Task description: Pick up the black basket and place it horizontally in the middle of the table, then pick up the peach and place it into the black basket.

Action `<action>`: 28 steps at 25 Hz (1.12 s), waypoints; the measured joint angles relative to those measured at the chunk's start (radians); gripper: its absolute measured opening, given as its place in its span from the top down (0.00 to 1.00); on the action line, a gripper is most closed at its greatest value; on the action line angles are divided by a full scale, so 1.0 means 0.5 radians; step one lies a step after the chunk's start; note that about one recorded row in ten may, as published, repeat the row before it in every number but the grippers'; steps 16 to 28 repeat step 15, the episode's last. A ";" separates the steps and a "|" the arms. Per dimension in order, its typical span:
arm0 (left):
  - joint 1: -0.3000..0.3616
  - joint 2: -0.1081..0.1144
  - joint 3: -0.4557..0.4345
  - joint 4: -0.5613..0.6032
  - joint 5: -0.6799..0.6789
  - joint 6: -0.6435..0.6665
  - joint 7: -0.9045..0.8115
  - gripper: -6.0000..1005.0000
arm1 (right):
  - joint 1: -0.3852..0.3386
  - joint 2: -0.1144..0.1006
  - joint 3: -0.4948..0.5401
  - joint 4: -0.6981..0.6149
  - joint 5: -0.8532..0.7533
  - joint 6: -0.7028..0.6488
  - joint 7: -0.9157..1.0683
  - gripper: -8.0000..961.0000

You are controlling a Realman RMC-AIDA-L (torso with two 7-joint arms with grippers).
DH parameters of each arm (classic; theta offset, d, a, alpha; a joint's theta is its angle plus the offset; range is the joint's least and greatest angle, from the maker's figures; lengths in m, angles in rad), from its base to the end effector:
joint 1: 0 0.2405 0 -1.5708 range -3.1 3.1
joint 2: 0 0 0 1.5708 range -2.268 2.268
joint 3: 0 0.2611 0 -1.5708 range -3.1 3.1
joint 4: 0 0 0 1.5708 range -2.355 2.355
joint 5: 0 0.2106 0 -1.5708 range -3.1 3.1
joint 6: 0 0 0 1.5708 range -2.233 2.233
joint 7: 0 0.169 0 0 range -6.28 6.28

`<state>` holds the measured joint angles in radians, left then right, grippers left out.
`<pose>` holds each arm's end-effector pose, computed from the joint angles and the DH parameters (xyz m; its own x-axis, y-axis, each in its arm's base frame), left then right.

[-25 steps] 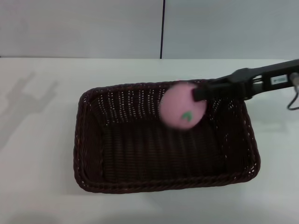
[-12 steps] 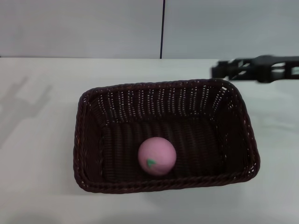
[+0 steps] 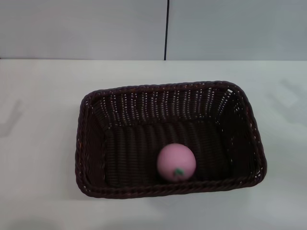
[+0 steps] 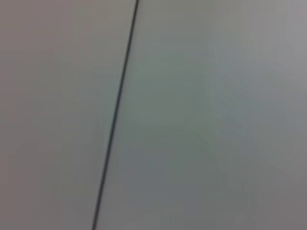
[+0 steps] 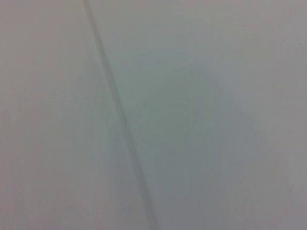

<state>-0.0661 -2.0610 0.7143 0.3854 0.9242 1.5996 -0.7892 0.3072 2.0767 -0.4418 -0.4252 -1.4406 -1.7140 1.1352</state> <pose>-0.3693 0.2392 0.0823 0.5215 -0.2072 0.8277 0.7836 -0.2675 -0.5607 0.3017 0.2964 0.0504 0.3558 -0.0057 -0.9345 -0.7183 -0.6414 -0.2695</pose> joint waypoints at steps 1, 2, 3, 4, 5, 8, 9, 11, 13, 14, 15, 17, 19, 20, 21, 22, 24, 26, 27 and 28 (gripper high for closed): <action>0.013 0.001 -0.012 -0.031 -0.001 0.001 0.037 0.22 | -0.014 0.002 0.026 0.134 0.075 0.000 -0.173 0.17; 0.025 0.001 -0.020 -0.052 -0.001 0.001 0.064 0.22 | -0.024 0.003 0.048 0.259 0.146 -0.001 -0.341 0.17; 0.037 0.001 -0.026 -0.074 -0.002 0.001 0.088 0.22 | -0.031 0.003 0.074 0.373 0.218 -0.002 -0.500 0.17; 0.049 0.001 -0.033 -0.102 -0.002 -0.003 0.121 0.22 | -0.037 0.003 0.108 0.503 0.289 -0.004 -0.659 0.17; 0.057 0.001 -0.041 -0.127 -0.002 -0.008 0.152 0.22 | -0.041 0.005 0.146 0.627 0.372 -0.004 -0.824 0.17; 0.069 0.002 -0.092 -0.220 -0.006 -0.020 0.245 0.22 | -0.030 0.012 0.260 0.927 0.585 -0.003 -1.228 0.17; 0.070 0.002 -0.126 -0.255 -0.007 -0.020 0.273 0.22 | -0.020 0.014 0.295 1.001 0.641 -0.001 -1.332 0.17; 0.072 0.001 -0.186 -0.301 -0.008 -0.011 0.303 0.22 | -0.001 0.016 0.346 1.097 0.702 0.005 -1.462 0.17; 0.073 -0.002 -0.235 -0.344 -0.008 -0.007 0.332 0.22 | 0.018 0.017 0.371 1.130 0.716 0.024 -1.521 0.17; 0.073 -0.002 -0.242 -0.359 -0.008 -0.011 0.352 0.22 | 0.025 0.018 0.375 1.135 0.717 0.042 -1.534 0.17; 0.070 -0.002 -0.253 -0.379 -0.008 -0.018 0.382 0.22 | 0.031 0.018 0.375 1.136 0.718 0.058 -1.540 0.17; 0.070 -0.002 -0.253 -0.379 -0.008 -0.018 0.382 0.22 | 0.031 0.018 0.375 1.136 0.718 0.058 -1.540 0.17; 0.070 -0.002 -0.253 -0.379 -0.008 -0.018 0.382 0.22 | 0.031 0.018 0.375 1.136 0.718 0.058 -1.540 0.17; 0.070 -0.002 -0.253 -0.379 -0.008 -0.018 0.382 0.22 | 0.031 0.018 0.375 1.136 0.718 0.058 -1.540 0.17; 0.070 -0.002 -0.253 -0.379 -0.008 -0.018 0.382 0.22 | 0.031 0.018 0.375 1.136 0.718 0.058 -1.540 0.17; 0.070 -0.002 -0.253 -0.379 -0.008 -0.018 0.382 0.22 | 0.031 0.018 0.375 1.136 0.718 0.058 -1.540 0.17; 0.070 -0.002 -0.253 -0.379 -0.008 -0.018 0.382 0.22 | 0.031 0.018 0.375 1.136 0.718 0.058 -1.540 0.17; 0.070 -0.002 -0.253 -0.379 -0.008 -0.018 0.382 0.22 | 0.031 0.018 0.375 1.136 0.718 0.058 -1.540 0.17; 0.070 -0.002 -0.253 -0.379 -0.008 -0.018 0.382 0.22 | 0.031 0.018 0.375 1.136 0.718 0.058 -1.540 0.17; 0.070 -0.002 -0.253 -0.379 -0.008 -0.018 0.382 0.22 | 0.031 0.018 0.375 1.136 0.718 0.058 -1.540 0.17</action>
